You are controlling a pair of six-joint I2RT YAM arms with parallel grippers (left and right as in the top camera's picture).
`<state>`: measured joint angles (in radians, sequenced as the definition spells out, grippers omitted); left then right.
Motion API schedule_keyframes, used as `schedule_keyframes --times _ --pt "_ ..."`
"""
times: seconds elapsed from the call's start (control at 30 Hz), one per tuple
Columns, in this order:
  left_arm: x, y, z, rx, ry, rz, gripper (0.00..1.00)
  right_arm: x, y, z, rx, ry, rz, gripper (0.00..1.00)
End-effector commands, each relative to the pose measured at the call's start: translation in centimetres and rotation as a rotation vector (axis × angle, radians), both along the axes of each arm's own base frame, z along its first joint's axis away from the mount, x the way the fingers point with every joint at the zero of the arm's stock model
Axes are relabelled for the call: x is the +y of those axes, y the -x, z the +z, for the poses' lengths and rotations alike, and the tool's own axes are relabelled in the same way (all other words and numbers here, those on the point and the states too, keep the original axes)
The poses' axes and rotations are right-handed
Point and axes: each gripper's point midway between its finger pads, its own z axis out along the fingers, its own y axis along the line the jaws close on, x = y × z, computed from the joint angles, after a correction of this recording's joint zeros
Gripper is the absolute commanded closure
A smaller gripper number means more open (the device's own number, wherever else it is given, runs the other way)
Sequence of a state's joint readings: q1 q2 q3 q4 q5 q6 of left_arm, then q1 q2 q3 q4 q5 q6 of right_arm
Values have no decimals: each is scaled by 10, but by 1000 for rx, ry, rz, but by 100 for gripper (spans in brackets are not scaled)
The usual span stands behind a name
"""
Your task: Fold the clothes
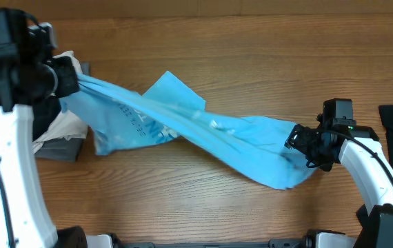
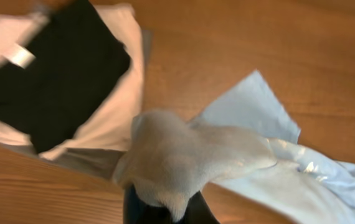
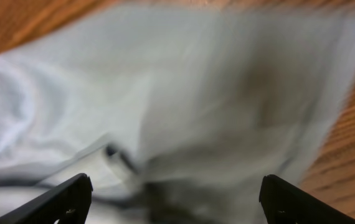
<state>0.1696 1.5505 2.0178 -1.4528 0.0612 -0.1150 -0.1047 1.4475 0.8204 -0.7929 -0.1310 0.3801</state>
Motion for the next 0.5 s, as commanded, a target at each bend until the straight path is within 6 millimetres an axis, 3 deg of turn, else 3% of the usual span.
schedule_keyframes --times 0.0,0.13,0.2,0.3,0.37,0.47 --pt "10 9 19 -25 -52 57 96 -6 -9 5 -30 -6 -45 9" --pt "20 21 15 18 -85 122 96 -19 -11 6 -41 -38 -114 8" --pt "21 22 15 25 -89 125 96 -16 -10 7 -47 -92 -109 9" --pt "20 22 15 24 -88 125 96 6 -8 11 -66 -197 12 15" --pt "20 22 15 24 -88 124 96 32 -2 17 -83 -287 159 20" --pt "19 22 14 24 -80 120 96 56 7 20 -70 -332 265 20"
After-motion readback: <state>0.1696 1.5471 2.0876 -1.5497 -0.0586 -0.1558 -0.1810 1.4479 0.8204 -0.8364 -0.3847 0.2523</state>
